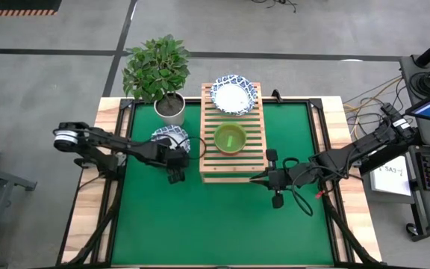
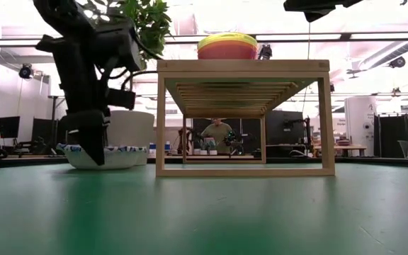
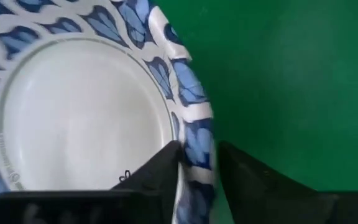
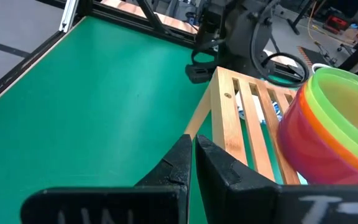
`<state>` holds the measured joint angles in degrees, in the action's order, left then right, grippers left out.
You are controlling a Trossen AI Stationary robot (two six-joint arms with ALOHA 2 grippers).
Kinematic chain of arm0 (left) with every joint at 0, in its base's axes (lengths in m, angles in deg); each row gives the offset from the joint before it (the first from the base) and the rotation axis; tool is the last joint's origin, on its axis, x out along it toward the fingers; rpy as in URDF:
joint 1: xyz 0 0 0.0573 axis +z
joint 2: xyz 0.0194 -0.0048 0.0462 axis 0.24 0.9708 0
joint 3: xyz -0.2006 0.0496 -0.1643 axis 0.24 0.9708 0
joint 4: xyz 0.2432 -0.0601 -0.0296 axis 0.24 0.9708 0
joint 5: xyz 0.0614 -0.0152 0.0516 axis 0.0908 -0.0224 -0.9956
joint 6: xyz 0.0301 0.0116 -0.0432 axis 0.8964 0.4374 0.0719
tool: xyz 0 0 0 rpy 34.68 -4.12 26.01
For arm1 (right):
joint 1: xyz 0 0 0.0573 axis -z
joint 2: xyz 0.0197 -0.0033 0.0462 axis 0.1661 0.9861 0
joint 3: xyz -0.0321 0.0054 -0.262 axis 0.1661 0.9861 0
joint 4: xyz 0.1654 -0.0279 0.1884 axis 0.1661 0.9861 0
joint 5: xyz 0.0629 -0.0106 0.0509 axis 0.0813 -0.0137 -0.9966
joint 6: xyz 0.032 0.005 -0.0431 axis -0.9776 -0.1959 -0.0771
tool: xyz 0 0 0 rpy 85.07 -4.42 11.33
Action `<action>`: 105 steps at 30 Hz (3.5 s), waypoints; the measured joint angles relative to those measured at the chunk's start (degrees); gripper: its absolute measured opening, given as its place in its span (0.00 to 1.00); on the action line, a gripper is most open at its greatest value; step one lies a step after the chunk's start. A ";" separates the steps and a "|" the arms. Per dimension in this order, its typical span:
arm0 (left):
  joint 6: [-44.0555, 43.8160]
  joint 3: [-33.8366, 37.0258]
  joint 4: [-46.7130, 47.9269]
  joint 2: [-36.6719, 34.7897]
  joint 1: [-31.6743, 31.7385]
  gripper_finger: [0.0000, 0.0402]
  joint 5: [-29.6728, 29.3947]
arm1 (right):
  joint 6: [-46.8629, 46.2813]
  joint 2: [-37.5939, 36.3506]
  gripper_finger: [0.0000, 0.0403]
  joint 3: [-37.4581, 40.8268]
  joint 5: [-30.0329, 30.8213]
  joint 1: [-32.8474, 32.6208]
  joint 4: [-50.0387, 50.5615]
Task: Place and stack bowls onto a shelf
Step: Stack the white patterned bowl on top of the other white patterned bowl on the shelf, then return to Home Position
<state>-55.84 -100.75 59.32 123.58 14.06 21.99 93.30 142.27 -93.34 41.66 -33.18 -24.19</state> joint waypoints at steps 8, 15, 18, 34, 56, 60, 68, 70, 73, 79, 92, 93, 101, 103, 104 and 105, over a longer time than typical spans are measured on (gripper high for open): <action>-1.45 -3.22 3.76 -0.05 -1.26 0.02 2.09 | 0.09 0.00 0.03 0.00 0.04 0.00 0.00; -5.58 -10.98 15.11 -2.95 -6.24 0.00 2.14 | 0.11 0.00 0.03 0.00 0.04 0.00 0.00; -5.38 -16.17 20.24 -4.51 -10.13 0.00 2.16 | 0.11 0.00 0.03 0.00 0.04 0.00 0.00; 13.25 -50.89 27.04 -5.59 -20.49 0.00 -15.62 | 0.11 0.02 0.03 0.00 -0.02 0.00 -0.17; 36.84 -49.57 -5.87 1.00 10.15 0.00 3.37 | 0.95 0.02 0.03 0.00 -0.07 0.00 0.00; 39.09 -50.28 -6.63 3.92 12.52 0.00 3.37 | 0.96 0.02 0.03 0.00 -0.04 0.00 0.04; 39.74 -50.33 -9.22 8.44 14.70 0.00 3.37 | 1.06 0.02 0.03 0.08 -0.04 0.00 0.04; 39.74 -50.33 -9.49 9.46 15.05 0.00 3.37 | 1.05 0.02 0.03 0.11 -0.04 0.00 0.04; 40.20 -50.35 -10.75 10.53 15.47 0.03 3.37 | 1.05 0.04 0.03 0.13 -0.04 0.00 0.04; 39.94 -50.37 -11.82 11.12 16.28 0.15 3.27 | 1.01 0.04 0.03 0.15 -0.04 0.00 0.12; 39.09 -50.37 -9.37 8.97 14.07 0.35 3.43 | 1.01 0.04 0.03 0.17 -0.02 0.00 0.24; 38.44 -50.37 -8.81 8.79 14.05 0.35 3.45 | 1.01 0.04 0.03 0.17 -0.02 0.00 0.24; 26.85 -47.47 2.22 5.77 8.96 0.25 10.01 | 4.13 0.04 0.03 1.44 -0.28 0.00 -0.46; 26.30 -44.19 1.52 3.83 5.82 0.20 9.87 | 4.65 -0.13 0.03 2.44 -0.30 0.00 -0.92; 25.71 -42.25 0.68 2.53 4.03 0.18 9.80 | 4.88 -0.39 0.03 3.06 -0.30 0.00 -1.54; 25.03 -40.08 -0.28 1.09 2.20 0.16 9.81 | 5.32 -0.82 0.03 3.71 -0.29 0.02 -2.42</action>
<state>-30.81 -140.83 59.05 124.67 16.26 31.81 98.62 141.45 -89.63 41.38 -33.15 -26.61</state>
